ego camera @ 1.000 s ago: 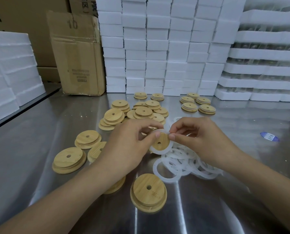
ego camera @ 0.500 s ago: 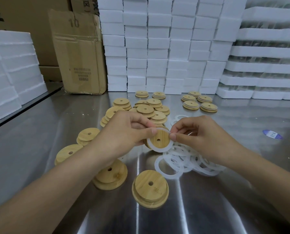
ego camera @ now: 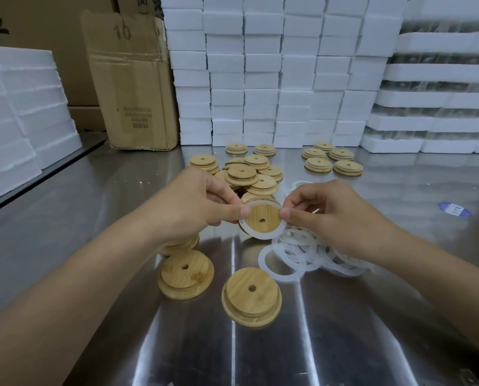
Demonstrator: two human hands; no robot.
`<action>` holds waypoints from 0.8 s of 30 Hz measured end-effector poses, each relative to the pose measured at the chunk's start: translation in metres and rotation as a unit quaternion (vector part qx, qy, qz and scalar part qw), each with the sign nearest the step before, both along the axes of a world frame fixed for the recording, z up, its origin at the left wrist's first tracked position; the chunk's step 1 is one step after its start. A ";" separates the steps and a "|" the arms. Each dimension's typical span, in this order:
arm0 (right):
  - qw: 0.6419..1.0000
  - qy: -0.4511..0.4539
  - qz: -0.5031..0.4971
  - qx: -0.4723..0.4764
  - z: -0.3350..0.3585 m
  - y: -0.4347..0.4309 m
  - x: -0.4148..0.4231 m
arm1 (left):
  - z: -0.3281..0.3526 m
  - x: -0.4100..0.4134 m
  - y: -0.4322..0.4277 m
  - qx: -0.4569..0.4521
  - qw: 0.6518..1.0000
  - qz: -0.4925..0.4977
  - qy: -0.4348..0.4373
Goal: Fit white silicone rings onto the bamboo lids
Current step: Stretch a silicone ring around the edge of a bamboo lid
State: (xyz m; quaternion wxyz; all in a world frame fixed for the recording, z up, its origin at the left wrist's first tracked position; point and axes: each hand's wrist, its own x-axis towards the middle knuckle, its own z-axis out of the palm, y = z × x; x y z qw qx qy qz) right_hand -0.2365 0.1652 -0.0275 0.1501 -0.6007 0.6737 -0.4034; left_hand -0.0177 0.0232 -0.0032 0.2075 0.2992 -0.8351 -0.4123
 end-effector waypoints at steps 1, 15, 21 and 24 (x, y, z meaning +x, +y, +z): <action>1.000 0.000 -0.001 -0.001 -0.001 0.000 0.000 | 0.001 0.001 0.000 -0.002 1.000 -0.002 -0.006; 0.999 -0.017 -0.030 0.007 -0.005 -0.003 -0.002 | 0.001 0.003 0.001 -0.059 0.997 -0.026 -0.044; 0.999 -0.015 -0.037 0.009 -0.003 -0.002 0.000 | -0.002 0.001 0.002 -0.053 0.998 -0.015 -0.023; 0.999 -0.011 -0.038 0.012 -0.004 -0.001 0.001 | -0.005 -0.002 0.004 -0.043 0.999 0.004 -0.012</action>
